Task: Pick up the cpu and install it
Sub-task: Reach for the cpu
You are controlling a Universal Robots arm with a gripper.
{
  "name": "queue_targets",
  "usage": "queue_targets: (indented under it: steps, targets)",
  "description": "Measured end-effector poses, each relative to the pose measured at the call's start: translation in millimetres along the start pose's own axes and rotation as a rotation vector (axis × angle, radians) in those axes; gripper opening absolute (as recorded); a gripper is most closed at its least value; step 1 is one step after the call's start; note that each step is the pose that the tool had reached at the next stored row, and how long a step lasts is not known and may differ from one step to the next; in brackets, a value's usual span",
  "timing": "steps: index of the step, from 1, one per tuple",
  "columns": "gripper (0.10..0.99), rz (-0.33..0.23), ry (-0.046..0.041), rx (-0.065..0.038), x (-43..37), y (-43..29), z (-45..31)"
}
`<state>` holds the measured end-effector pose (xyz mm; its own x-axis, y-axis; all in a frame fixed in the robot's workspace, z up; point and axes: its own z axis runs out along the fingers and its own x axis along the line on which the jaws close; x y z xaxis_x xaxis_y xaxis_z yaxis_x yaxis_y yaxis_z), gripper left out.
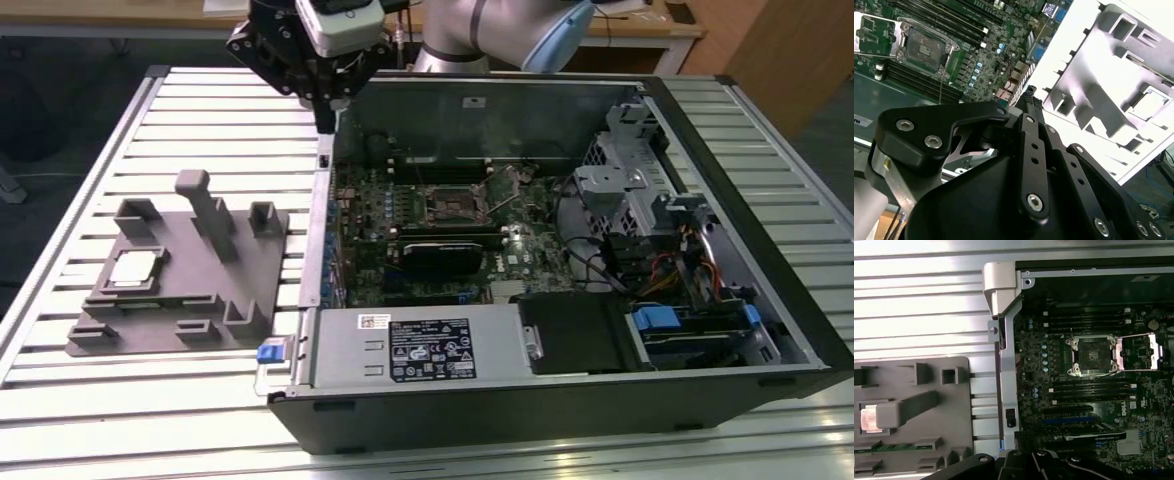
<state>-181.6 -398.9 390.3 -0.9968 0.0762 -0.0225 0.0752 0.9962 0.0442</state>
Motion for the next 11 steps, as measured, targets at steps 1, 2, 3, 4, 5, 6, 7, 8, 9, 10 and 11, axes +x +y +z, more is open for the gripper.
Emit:
queue_targets:
  steps: [1, 2, 3, 4, 5, 6, 7, 8, 9, 10, 11]
  targets:
    - [0.106, 0.000, 0.0000, 0.000, 0.6, 0.0, 0.0]
    - [0.106, 0.000, -0.0001, 0.000, 1.3, -0.1, 0.1]
    - [0.106, 0.000, 0.0000, 0.000, 1.8, -0.1, 0.1]
    - [0.106, 0.000, 0.0000, 0.000, 2.3, -0.2, 0.0]
    - [0.106, 0.000, 0.0000, 0.000, 2.9, -0.2, 0.1]
    - [0.106, 0.000, 0.0001, 0.000, 3.8, -0.3, 0.0]
    - [0.106, 0.000, 0.0001, 0.000, 5.0, -0.4, 0.0]
    - [0.106, 0.000, 0.0000, 0.000, 6.3, -0.5, 0.1]
    - [0.106, 0.000, -0.0001, 0.000, 7.5, -0.6, 0.2]
    - [0.106, 0.000, 0.0000, 0.000, 8.6, -0.7, 0.1]
    - [0.106, 0.000, 0.0000, 0.000, 9.9, -0.8, 0.2]
